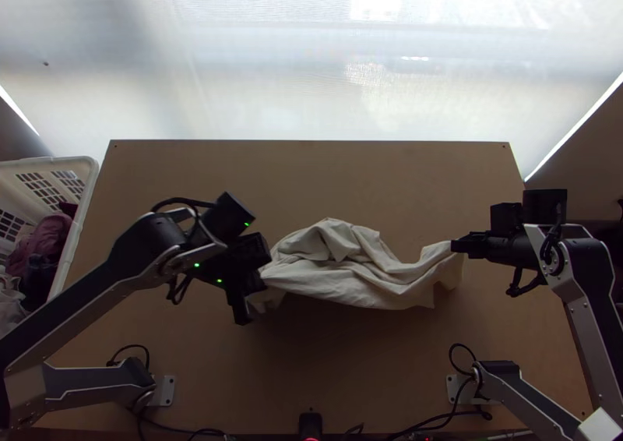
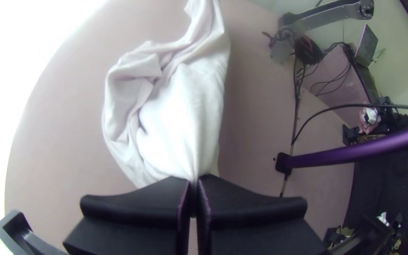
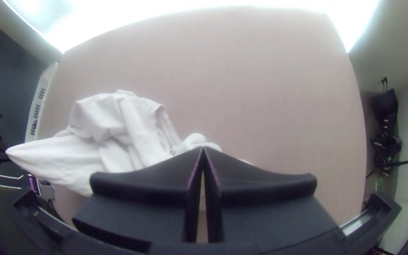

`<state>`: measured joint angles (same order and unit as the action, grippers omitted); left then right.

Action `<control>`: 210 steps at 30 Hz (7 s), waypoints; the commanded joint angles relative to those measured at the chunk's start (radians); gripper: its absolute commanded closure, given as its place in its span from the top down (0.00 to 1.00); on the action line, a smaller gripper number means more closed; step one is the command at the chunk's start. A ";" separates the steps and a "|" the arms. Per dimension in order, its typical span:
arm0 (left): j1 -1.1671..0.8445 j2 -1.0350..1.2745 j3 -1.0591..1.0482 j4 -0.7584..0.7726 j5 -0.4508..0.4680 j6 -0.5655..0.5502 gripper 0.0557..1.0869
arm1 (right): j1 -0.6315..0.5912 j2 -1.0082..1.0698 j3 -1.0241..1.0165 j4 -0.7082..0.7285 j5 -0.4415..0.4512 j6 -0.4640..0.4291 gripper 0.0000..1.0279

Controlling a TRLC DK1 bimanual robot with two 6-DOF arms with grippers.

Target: Fold the t-shirt

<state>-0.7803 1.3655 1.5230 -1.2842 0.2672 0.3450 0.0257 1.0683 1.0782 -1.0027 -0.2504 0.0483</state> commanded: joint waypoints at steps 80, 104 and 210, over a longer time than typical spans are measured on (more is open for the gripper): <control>0.780 -0.390 -0.543 0.451 -0.023 1.026 0.95 | 0.122 0.338 -0.120 0.337 0.125 -0.031 0.03; -0.094 -0.318 -0.383 -0.168 -0.037 0.338 0.95 | 0.172 0.397 -0.104 0.351 0.123 -0.018 0.03; 0.653 -0.737 0.078 -0.113 -0.102 0.163 0.04 | -0.141 -0.149 0.465 -0.545 -0.543 -0.013 0.03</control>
<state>-0.0704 0.6712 1.5322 -1.2514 0.1650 0.4934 -0.1116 0.9871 1.5578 -1.4872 -0.7727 0.0338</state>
